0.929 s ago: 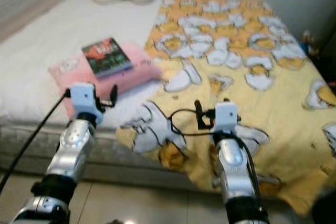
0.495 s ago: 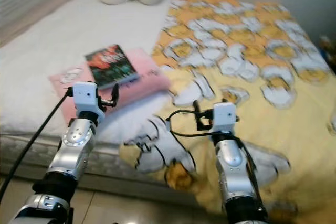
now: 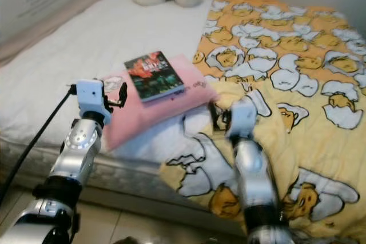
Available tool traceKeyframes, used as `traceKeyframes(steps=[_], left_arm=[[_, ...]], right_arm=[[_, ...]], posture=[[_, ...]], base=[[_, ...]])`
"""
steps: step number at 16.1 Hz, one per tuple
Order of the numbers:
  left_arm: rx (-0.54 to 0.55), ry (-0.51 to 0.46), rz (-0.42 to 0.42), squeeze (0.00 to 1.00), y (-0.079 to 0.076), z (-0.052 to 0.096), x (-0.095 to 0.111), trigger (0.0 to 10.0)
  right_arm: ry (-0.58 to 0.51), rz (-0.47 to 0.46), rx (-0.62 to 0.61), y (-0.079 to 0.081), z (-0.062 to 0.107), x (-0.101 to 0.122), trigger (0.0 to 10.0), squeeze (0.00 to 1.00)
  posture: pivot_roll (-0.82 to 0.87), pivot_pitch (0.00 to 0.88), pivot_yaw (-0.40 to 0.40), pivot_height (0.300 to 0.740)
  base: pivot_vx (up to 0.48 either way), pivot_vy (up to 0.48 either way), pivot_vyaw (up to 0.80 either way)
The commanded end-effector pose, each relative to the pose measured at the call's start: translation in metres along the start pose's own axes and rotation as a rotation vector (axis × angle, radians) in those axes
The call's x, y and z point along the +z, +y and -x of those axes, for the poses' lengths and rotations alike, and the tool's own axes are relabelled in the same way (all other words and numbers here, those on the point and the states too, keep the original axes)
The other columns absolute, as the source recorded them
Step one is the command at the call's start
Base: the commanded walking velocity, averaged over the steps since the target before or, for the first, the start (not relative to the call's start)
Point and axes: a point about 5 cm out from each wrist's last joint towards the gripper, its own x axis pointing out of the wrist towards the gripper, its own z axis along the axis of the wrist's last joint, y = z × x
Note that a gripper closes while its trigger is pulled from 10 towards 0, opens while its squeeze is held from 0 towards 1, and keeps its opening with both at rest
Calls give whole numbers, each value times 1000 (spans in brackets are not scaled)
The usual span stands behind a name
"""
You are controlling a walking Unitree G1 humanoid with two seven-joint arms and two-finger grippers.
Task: Clean up the room
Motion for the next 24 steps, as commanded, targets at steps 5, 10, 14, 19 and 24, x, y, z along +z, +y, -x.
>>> traceKeyframes(steps=[5,10,14,19,24], left_arm=[[-42,-32,-93,0,3,-21,23,10000],[-90,-68,5,0,-4,3,17,10000],[-191,-18,94,0,-24,55,-5,10000],[-210,-28,68,0,-30,31,4,10000],[-184,-2,92,0,-29,17,4,10000]], right_arm=[[-81,-26,-68,-13,-31,39,10000,0],[-6,104,-272,-22,40,6,10000,0],[67,70,-260,-18,87,-11,10000,0],[64,54,-234,-15,77,-8,10000,0],[31,75,-184,-15,54,4,10000,0]], posture=[[-13,0,27,740],[-33,0,50,740],[-56,0,59,740],[-78,0,60,740],[-84,0,51,740]], base=[[173,51,0],[0,0,0],[108,0,0],[455,0,0],[460,0,-314]])
